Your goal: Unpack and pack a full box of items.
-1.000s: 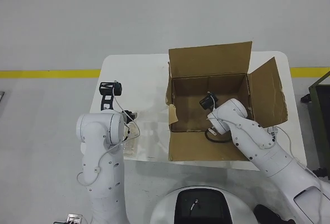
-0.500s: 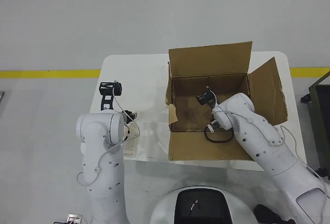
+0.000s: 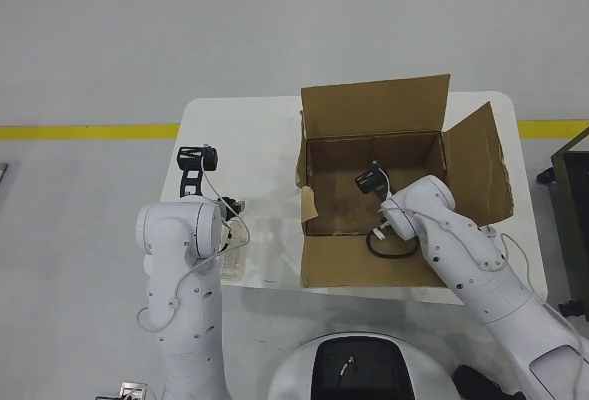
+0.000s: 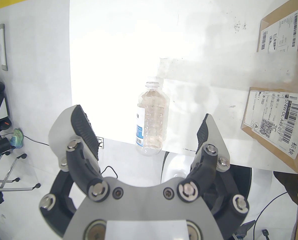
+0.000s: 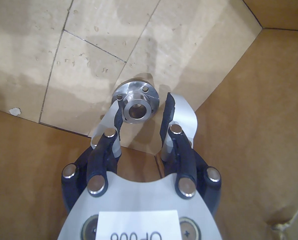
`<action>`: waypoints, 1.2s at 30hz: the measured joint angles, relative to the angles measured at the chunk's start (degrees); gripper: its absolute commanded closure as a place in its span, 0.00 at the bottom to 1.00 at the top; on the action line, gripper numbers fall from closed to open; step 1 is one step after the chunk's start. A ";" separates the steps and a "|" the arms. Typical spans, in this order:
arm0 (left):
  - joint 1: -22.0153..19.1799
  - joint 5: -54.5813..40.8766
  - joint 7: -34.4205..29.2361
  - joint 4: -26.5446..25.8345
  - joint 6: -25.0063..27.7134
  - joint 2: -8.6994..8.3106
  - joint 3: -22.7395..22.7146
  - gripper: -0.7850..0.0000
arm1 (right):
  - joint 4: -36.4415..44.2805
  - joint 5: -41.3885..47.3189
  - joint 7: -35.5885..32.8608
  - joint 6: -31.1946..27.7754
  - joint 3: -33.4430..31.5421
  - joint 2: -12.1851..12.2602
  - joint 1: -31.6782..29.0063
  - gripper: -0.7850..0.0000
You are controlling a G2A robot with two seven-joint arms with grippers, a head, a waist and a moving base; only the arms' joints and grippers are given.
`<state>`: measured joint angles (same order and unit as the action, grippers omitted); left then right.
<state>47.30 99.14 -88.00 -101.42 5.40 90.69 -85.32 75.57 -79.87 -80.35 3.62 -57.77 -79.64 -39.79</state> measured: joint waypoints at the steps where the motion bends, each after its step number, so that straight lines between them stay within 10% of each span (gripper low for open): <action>1: 0.00 0.00 0.00 0.00 0.00 0.00 0.00 0.00 | 0.03 -0.06 0.03 -0.04 -0.01 -0.03 0.00 0.51; 17: 0.00 0.00 0.00 0.00 0.00 0.00 0.00 0.00 | -2.97 0.24 0.81 -0.71 0.05 -0.82 0.51 0.56; 22: 0.00 0.00 0.00 0.00 0.00 0.00 0.00 0.00 | -3.66 0.43 1.00 -0.72 0.08 -1.12 0.95 0.66; 27: 0.00 0.00 0.00 0.00 0.00 0.00 0.00 0.00 | -3.98 0.40 1.21 -0.82 -0.19 -1.28 1.06 1.00; 36: 0.00 0.00 0.00 0.00 0.00 0.00 0.00 0.00 | 0.46 0.79 1.17 -0.58 -3.53 -0.89 0.53 1.00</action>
<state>47.30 99.14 -88.00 -101.42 5.40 90.69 -85.32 76.03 -79.08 -79.18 3.03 -61.30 -80.53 -39.27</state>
